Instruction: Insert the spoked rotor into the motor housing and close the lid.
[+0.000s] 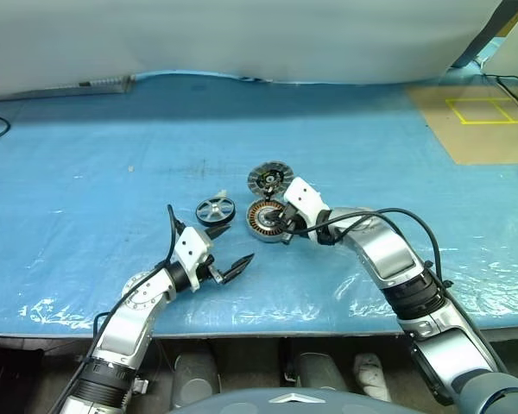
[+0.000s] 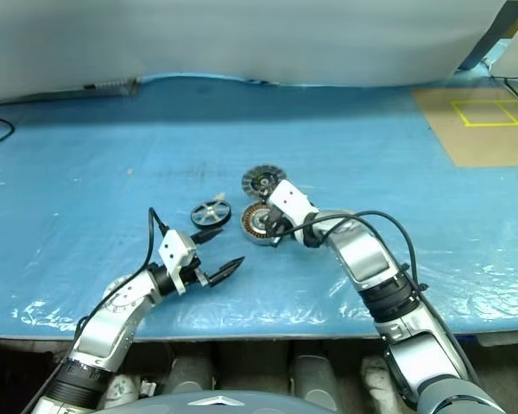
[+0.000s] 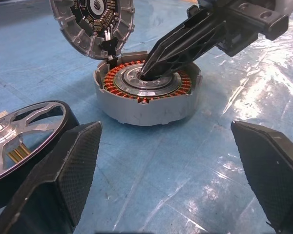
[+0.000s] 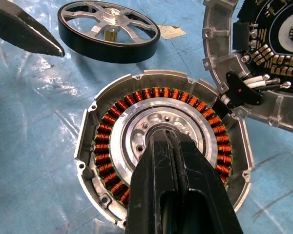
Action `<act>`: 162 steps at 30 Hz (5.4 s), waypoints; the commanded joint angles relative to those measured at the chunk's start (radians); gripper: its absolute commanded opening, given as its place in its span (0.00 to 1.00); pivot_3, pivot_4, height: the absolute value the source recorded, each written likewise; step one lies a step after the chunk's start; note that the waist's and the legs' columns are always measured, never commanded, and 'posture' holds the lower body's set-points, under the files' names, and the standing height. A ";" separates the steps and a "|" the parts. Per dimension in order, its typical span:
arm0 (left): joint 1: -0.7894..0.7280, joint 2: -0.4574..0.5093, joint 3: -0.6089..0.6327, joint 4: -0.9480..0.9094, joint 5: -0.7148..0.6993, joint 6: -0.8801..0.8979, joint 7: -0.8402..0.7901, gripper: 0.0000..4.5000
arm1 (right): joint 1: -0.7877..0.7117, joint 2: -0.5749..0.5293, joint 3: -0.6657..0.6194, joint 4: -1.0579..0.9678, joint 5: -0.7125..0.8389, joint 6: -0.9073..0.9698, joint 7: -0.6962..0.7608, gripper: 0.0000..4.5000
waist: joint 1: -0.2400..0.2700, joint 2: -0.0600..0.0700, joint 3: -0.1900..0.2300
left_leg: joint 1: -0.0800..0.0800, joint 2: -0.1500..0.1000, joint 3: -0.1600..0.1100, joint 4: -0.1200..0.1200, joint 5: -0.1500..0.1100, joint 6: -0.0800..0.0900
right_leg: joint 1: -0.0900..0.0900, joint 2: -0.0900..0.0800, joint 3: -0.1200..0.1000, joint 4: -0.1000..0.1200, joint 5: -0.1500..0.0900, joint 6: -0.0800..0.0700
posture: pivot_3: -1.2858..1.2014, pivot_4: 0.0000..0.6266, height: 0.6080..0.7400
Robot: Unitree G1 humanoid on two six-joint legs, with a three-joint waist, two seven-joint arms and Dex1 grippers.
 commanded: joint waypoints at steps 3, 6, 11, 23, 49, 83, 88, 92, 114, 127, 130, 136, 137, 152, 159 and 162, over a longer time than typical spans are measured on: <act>-0.012 -0.002 0.021 -0.040 -0.034 0.001 -0.003 1.00 | 0.013 0.005 -0.097 -0.084 0.125 0.027 0.060 0.00 | -0.001 0.000 0.000 | -0.001 0.000 0.000 0.000 0.000 0.000 | -0.003 0.000 0.000 0.000 0.000 0.000 | 0.52 0.24 1.00; -0.017 0.004 0.040 -0.101 -0.091 0.055 -0.007 1.00 | 0.023 -0.011 -0.128 -0.108 0.160 0.041 0.075 0.00 | 0.000 0.000 0.000 | -0.002 0.000 0.000 -0.001 0.000 0.000 | -0.004 0.000 0.000 0.000 0.000 0.000 | 0.52 0.24 1.00; -0.051 0.038 0.090 -0.201 -0.200 0.209 0.002 1.00 | 0.040 -0.034 -0.150 -0.121 0.182 0.047 0.081 0.00 | 0.000 0.000 0.000 | -0.001 0.000 0.000 0.000 0.000 0.000 | -0.004 0.000 0.000 0.000 0.000 0.000 | 0.52 0.24 1.00; -0.234 0.172 0.236 -0.120 -0.295 0.508 0.072 1.00 | 0.154 0.012 -0.166 -0.114 0.151 -0.252 0.049 0.00 | -0.001 0.000 0.000 | -0.002 0.000 0.000 0.000 0.000 0.000 | -0.004 0.000 0.000 0.000 0.000 0.000 | 0.52 0.24 1.00; -0.812 0.272 0.070 0.880 0.017 0.000 -0.544 1.00 | 0.240 0.016 -0.165 -0.128 0.144 -0.269 0.004 0.00 | 0.009 -0.001 0.001 | -0.003 -0.001 -0.002 -0.001 0.000 0.000 | -0.004 0.000 -0.002 -0.002 0.000 0.000 | 0.52 0.24 1.00; -1.010 0.156 -0.003 1.247 0.290 -0.310 -0.667 1.00 | 0.297 0.031 -0.179 -0.184 0.166 -0.265 -0.065 0.00 | 0.037 -0.004 0.003 | -0.006 -0.002 -0.005 -0.001 0.000 -0.001 | -0.003 -0.001 -0.003 -0.004 0.002 0.002 | 0.52 0.24 1.00; -1.012 0.154 -0.007 1.240 0.298 -0.326 -0.669 1.00 | 0.294 0.032 -0.177 -0.178 0.162 -0.264 -0.070 0.00 | 0.037 -0.004 0.003 | -0.006 -0.002 -0.005 -0.001 0.000 -0.001 | -0.003 -0.001 -0.004 -0.005 0.001 0.002 | 0.52 0.24 1.00; -1.011 0.156 -0.019 1.232 0.314 -0.357 -0.665 1.00 | 0.293 0.033 -0.172 -0.174 0.160 -0.264 -0.075 0.00 | 0.037 -0.004 0.003 | -0.006 -0.002 -0.005 -0.001 0.000 -0.001 | -0.003 -0.001 -0.004 -0.005 0.002 0.002 | 0.52 0.24 1.00; -0.983 0.160 -0.008 1.183 0.308 -0.416 -0.596 1.00 | 0.285 0.020 -0.160 -0.155 0.147 -0.251 -0.064 0.00 | 0.039 -0.004 0.003 | -0.006 -0.002 -0.005 -0.001 0.000 -0.001 | -0.003 -0.001 -0.004 -0.005 0.002 0.002 | 0.52 0.24 1.00; -0.982 0.168 -0.036 1.168 0.318 -0.413 -0.704 1.00 | 0.269 0.022 -0.158 -0.136 0.138 -0.249 -0.052 0.00 | 0.043 -0.004 0.003 | -0.007 -0.001 -0.005 -0.001 0.000 -0.001 | -0.003 -0.001 -0.004 -0.006 0.002 0.002 | 0.52 0.24 1.00; -0.987 0.164 -0.045 1.179 0.326 -0.414 -0.700 1.00 | 0.273 0.023 -0.159 -0.138 0.136 -0.249 -0.056 0.00 | 0.045 -0.004 0.003 | -0.007 -0.001 -0.005 -0.002 0.000 -0.001 | -0.003 -0.001 -0.005 -0.006 0.002 0.002 | 0.52 0.24 1.00; -0.997 0.152 -0.049 1.194 0.330 -0.414 -0.699 1.00 | 0.278 0.022 -0.163 -0.138 0.130 -0.248 -0.063 0.00 | 0.051 -0.004 0.003 | -0.007 -0.001 -0.005 -0.002 0.000 -0.001 | -0.003 -0.001 -0.005 -0.006 0.002 0.002 | 0.52 0.24 1.00; -0.997 0.151 -0.050 1.195 0.330 -0.415 -0.701 1.00 | 0.278 0.022 -0.163 -0.138 0.129 -0.248 -0.063 0.00 | 0.051 -0.004 0.003 | -0.007 -0.001 -0.005 -0.002 0.000 -0.001 | -0.003 -0.001 -0.005 -0.006 0.002 0.002 | 0.52 0.24 1.00; -0.987 0.160 -0.044 1.181 0.326 -0.411 -0.684 0.73 | 0.270 0.021 -0.157 -0.124 0.118 -0.249 -0.052 0.00 | 0.051 -0.004 0.003 | -0.007 -0.001 -0.005 -0.002 0.000 -0.001 | -0.003 -0.001 -0.005 -0.006 0.002 0.003 | 0.52 0.24 1.00; -0.983 0.153 -0.058 1.184 0.338 -0.413 -0.706 0.73 | 0.268 0.020 -0.155 -0.123 0.115 -0.246 -0.050 0.00 | 0.051 -0.004 0.003 | -0.007 -0.001 -0.005 -0.002 0.000 -0.001 | -0.003 -0.001 -0.005 -0.006 0.003 0.004 | 0.52 0.24 1.00; -0.985 0.149 -0.073 1.193 0.353 -0.407 -0.713 0.73 | 0.269 0.018 -0.156 -0.124 0.114 -0.245 -0.049 0.00 | 0.051 -0.004 0.003 | -0.007 -0.001 -0.005 -0.002 0.000 -0.001 | -0.003 -0.001 -0.005 -0.006 0.003 0.004 | 0.52 0.24 1.00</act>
